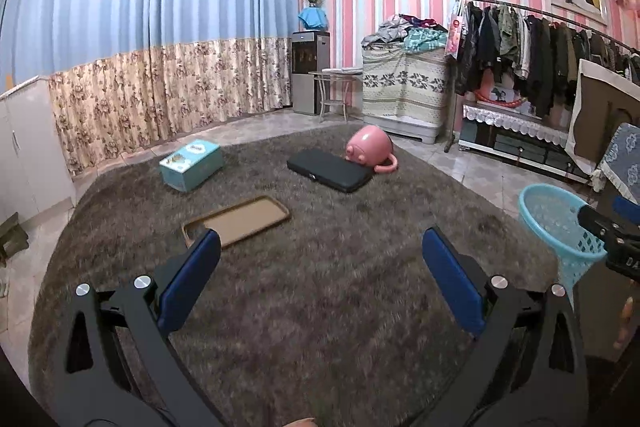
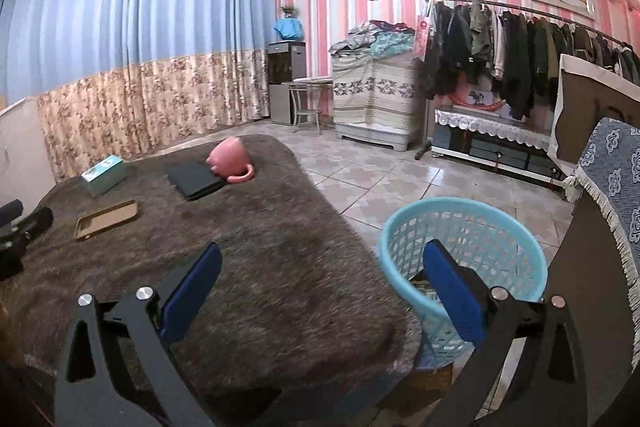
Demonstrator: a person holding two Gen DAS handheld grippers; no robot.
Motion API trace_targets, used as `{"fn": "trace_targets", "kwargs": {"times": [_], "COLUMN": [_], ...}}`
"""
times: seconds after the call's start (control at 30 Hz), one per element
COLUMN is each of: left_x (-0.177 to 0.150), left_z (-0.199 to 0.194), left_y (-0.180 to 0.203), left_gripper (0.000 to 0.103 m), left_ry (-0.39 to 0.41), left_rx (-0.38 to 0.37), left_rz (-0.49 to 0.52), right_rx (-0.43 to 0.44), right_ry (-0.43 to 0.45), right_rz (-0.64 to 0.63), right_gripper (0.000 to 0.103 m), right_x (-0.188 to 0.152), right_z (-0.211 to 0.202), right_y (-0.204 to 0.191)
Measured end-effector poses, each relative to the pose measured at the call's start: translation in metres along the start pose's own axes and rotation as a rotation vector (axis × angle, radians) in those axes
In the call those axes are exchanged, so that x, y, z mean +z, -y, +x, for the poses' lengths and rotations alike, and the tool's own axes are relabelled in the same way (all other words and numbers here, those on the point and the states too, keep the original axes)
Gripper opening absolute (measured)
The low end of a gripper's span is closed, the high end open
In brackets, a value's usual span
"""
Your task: Collect trash
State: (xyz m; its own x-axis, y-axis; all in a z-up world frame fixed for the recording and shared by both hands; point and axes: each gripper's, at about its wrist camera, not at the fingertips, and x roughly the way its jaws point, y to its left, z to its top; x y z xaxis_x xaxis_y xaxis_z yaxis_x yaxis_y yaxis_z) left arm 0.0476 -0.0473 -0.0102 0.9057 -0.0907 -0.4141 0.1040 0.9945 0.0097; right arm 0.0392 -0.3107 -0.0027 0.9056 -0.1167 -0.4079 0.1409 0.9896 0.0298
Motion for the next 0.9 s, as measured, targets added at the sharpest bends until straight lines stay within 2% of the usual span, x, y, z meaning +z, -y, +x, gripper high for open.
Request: {"fn": "trace_targets", "kwargs": {"times": [0.2, 0.5, 0.9], "left_x": [-0.014, -0.008, -0.015], "left_z": [-0.014, -0.036, -0.043], "left_y": [0.003, 0.008, 0.016], "left_gripper": [0.098, 0.098, 0.098], "left_ry": [0.01, 0.044, 0.051], "left_rx": [-0.003, -0.022, -0.037], "left_rz": [-0.017, -0.03, -0.011], "right_rx": [0.037, 0.056, 0.09], "right_ry": [-0.009, 0.019, 0.025], "right_rz": [-0.032, -0.094, -0.061], "right_gripper": [0.098, 0.098, 0.098], "right_x": [-0.012, -0.008, -0.008], "right_z": [-0.015, -0.035, -0.038], "right_y": [-0.02, -0.046, -0.044]}}
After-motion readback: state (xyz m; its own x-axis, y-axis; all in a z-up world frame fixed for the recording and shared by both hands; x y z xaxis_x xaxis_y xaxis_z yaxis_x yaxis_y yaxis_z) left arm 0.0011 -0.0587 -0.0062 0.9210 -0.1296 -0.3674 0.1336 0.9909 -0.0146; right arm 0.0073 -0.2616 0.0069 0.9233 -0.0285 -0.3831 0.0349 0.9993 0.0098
